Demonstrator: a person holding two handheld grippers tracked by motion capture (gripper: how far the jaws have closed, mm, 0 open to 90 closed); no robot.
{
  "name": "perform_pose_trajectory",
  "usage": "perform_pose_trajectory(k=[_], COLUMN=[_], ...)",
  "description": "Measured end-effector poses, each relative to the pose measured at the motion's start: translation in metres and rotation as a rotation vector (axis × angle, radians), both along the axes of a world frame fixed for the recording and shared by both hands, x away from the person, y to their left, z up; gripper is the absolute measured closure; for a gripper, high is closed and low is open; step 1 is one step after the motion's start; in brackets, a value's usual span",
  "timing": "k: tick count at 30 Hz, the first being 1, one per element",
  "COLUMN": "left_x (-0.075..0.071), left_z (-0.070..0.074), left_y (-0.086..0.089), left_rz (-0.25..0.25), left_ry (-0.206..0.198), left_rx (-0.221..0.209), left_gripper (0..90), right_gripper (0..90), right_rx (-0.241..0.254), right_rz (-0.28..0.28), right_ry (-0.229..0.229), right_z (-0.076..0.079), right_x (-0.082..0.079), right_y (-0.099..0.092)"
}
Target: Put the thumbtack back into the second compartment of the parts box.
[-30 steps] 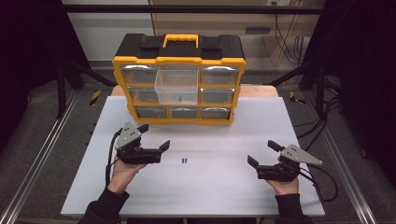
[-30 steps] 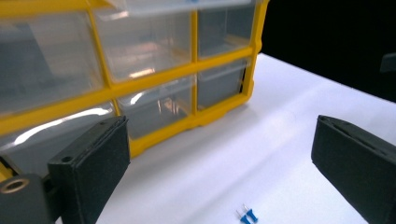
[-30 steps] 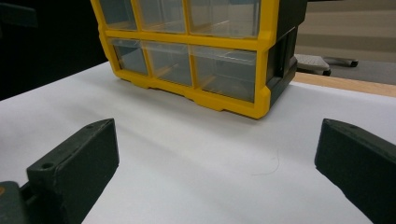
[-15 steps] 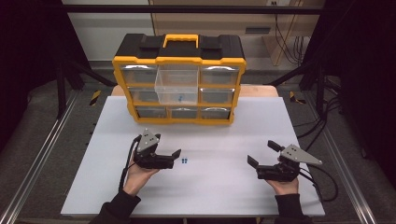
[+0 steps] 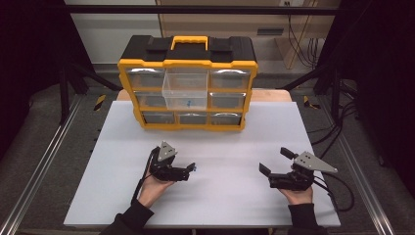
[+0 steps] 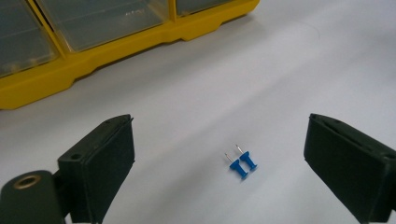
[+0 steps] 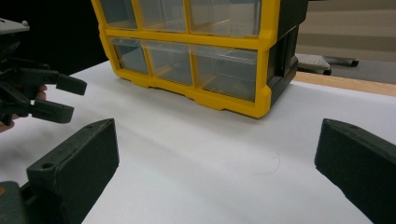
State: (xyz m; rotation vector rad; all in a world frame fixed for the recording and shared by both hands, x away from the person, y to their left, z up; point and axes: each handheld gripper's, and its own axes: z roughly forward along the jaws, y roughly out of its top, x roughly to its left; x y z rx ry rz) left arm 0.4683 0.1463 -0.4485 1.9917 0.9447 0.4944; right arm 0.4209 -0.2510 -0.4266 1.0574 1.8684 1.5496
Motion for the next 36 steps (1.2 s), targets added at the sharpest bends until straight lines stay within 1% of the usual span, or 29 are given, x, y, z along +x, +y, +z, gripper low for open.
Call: perform_pose_trajectory(k=[3, 6, 8, 9, 11, 12, 15, 16, 18, 19, 22, 25, 26, 27, 29, 32, 33, 35, 36], left_x=[0.001, 0.002, 0.002, 0.002, 0.002, 0.002, 0.001, 0.002, 0.002, 0.001, 0.001, 0.0, 0.0, 0.0, 0.0, 0.001, 0.001, 0.001, 0.001], left_z=[-0.004, -0.008, -0.011, -0.013, -0.016, -0.017, -0.02, -0.02, -0.022, -0.022, -0.025, -0.026, -0.027, -0.027, -0.028, -0.029, -0.029, -0.03, -0.03], left_y=[-0.003, -0.005, -0.006, -0.007, -0.009, -0.009, -0.012, -0.012, -0.014, -0.014, -0.016, -0.017, -0.018, -0.019, -0.019, -0.021, -0.021, -0.022, -0.022], left_rz=[0.001, 0.008, 0.014, 0.017, 0.028, 0.029, 0.041, 0.037, 0.043, 0.043, 0.044, 0.037, 0.042, 0.033, 0.034, 0.032, 0.026, 0.028, 0.025], left_ry=[0.019, 0.029, 0.037, 0.042, 0.05, 0.055, 0.06, 0.062, 0.065, 0.075, 0.08, 0.09, 0.089, 0.094, 0.098, 0.107, 0.114, 0.12, 0.123], left_rx=[0.015, 0.015, 0.035, 0.035, 0.032, 0.045, 0.057, 0.066, 0.066, 0.074, 0.068, 0.073, 0.066, 0.07, 0.071, 0.062, 0.068, 0.064, 0.072], left_gripper=[11.0, 14.2, 15.8, 16.8, 19.9, 21.6, 27.9, 30.2, 33.6, 34.9, 41.7, 48.7, 50.2, 52.1, 55.3, 60.8, 62.2, 65.0, 66.2], right_gripper=[0.6, 0.6, 0.6, 0.6, 0.6, 0.6, 0.6, 0.6, 0.6, 0.6, 0.6, 0.6, 0.6, 0.6, 0.6, 0.6, 0.6, 0.6, 0.6], right_rx=[-0.004, -0.004, -0.003, -0.003, -0.004, -0.004, -0.004, -0.005, -0.006, -0.004, -0.004, 0.001, 0.002, 0.004, 0.004, 0.005, 0.005, 0.004, 0.005], right_rz=[0.0, -0.001, -0.002, -0.002, 0.0, -0.001, -0.001, -0.001, -0.001, -0.001, 0.0, 0.001, -0.001, -0.002, -0.002, -0.002, -0.002, -0.003, -0.004], right_ry=[-0.001, 0.007, 0.008, 0.007, 0.005, 0.005, 0.005, 0.005, 0.001, 0.0, -0.005, -0.003, 0.003, 0.005, 0.006, 0.006, 0.005, 0.004, 0.006], right_z=[0.0, 0.0, 0.0, 0.0, 0.0, 0.0, 0.0, 0.0, 0.0, 0.0, 0.0, 0.0, 0.0, 0.0, 0.0, 0.0, 0.0, 0.0, 0.0], right_x=[0.0, 0.0, 0.0, 0.0, 0.0, 0.0, 0.0, 0.0, 0.0, 0.0, 0.0, 0.0, 0.0, 0.0, 0.0, 0.0, 0.0, 0.0, 0.0], right_y=[0.0, 0.0, 0.0, 0.0, 0.0, 0.0, 0.0, 0.0, 0.0, 0.0, 0.0, 0.0, 0.0, 0.0, 0.0, 0.0, 0.0, 0.0, 0.0])
